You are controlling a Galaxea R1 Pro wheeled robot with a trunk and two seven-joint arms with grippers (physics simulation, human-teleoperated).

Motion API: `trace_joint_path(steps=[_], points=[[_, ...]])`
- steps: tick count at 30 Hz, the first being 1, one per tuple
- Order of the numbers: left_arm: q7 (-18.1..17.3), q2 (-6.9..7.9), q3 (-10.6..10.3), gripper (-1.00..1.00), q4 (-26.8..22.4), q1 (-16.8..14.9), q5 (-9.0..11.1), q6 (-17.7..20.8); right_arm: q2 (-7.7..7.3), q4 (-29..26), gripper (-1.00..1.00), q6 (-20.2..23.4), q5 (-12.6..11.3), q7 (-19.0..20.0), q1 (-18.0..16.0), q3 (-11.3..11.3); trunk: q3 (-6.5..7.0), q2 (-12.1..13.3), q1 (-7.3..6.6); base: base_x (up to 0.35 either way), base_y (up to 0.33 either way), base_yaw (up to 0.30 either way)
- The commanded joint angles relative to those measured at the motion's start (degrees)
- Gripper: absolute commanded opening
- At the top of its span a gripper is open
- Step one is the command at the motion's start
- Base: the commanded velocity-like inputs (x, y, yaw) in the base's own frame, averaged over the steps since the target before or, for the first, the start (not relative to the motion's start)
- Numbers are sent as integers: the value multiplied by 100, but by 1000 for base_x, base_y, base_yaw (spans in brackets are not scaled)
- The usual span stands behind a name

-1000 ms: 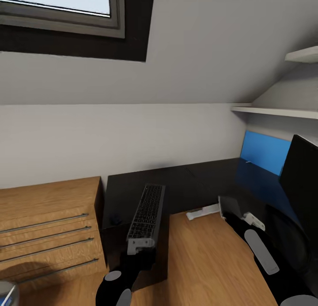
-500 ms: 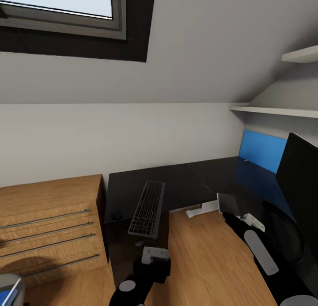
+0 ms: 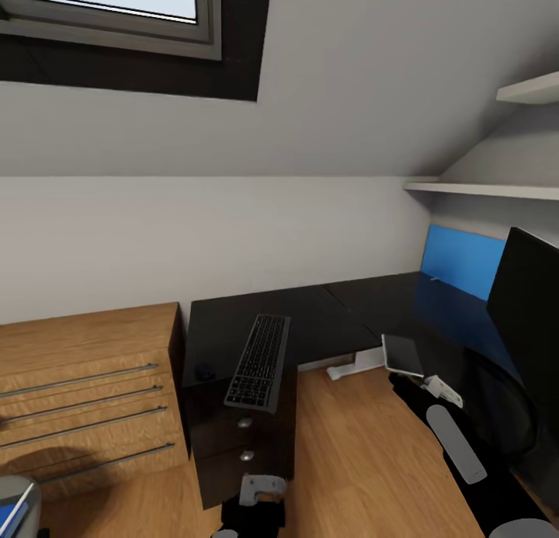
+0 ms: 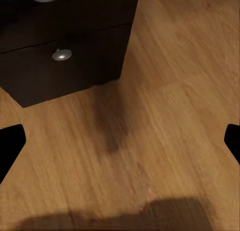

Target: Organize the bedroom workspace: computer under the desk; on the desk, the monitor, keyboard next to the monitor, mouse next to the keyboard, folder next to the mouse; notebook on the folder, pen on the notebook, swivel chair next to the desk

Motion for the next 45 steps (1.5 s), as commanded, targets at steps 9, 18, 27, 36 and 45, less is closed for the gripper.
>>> trace_joint_path(steps=[9,18,27,36,45], points=[[35,25,79,100,1230,-5,56,-1406,546,316,100,-623,-46,-49,-5,-28,-169,-367,198,0,0,0],[31,27,82,100,1353,-5,65,-1801,650,622,100,-862,-690,210,-5,-169,-330,-728,396,0,0,0],[33,20,66,100,1365,-5,65,-1841,652,737,100,-910,-1519,1605,-5,-541,-492,-1089,594,0,0,0],[33,19,58,100,1373,-5,65,-1846,660,1254,100,-1640,-1576,2768,-5,-568,-654,-1449,791,0,0,0],[34,16,58,100,1375,-5,65,-1849,721,1506,100,-2666,-1554,2860,-5,-514,-815,-1810,989,0,0,0]])
